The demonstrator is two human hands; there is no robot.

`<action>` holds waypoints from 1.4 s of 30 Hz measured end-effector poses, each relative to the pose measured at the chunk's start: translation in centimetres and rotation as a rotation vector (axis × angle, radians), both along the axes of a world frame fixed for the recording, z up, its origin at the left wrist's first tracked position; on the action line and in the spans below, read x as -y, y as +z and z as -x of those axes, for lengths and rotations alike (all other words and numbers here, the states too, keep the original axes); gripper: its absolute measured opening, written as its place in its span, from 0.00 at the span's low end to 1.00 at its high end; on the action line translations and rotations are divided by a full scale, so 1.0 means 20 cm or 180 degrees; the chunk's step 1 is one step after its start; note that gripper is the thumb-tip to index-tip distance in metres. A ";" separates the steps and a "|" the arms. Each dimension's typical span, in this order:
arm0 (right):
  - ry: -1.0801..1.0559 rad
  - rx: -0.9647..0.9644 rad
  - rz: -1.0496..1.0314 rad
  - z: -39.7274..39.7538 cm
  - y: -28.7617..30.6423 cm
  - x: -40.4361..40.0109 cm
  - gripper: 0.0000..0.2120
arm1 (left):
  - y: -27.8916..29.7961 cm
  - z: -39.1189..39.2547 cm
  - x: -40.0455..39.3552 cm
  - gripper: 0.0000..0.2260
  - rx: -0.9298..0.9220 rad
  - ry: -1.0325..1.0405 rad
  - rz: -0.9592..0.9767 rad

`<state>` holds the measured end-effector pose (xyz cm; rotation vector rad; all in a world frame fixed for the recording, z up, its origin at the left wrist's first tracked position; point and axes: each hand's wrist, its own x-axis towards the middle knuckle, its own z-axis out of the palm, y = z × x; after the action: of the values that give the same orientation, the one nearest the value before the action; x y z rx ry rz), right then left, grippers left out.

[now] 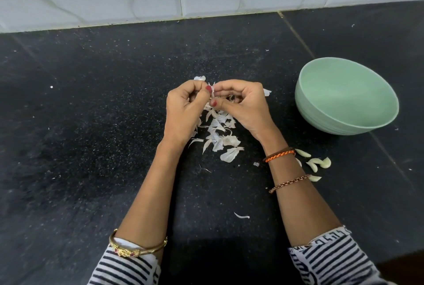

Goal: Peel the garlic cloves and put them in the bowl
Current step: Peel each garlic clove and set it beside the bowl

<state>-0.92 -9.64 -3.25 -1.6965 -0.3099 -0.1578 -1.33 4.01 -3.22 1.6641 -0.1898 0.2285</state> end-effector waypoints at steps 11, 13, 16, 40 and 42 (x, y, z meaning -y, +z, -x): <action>-0.0568 0.0279 -0.0001 -0.03 -0.02 0.01 0.09 | -0.02 -0.02 -0.02 0.20 0.0183 0.0637 0.0360; -0.0561 0.0232 0.0039 -0.03 -0.03 0.00 0.08 | -0.04 -0.02 -0.02 0.23 0.0253 0.0498 0.0198; -0.0626 0.0364 -0.0003 -0.02 -0.03 -0.02 0.06 | -0.04 -0.02 -0.01 0.06 0.0185 0.0212 0.0215; -0.0717 0.0435 0.0789 -0.04 -0.05 -0.02 0.05 | -0.04 -0.01 0.01 0.15 0.0219 0.0263 0.0602; -0.0766 0.0449 0.0867 -0.04 -0.05 -0.02 0.05 | -0.04 -0.01 0.01 0.14 0.0221 0.0243 0.0581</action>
<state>-0.13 -9.25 -4.26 -1.9954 -0.2384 -0.4308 -1.09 3.71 -3.92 1.4847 -0.1530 0.3516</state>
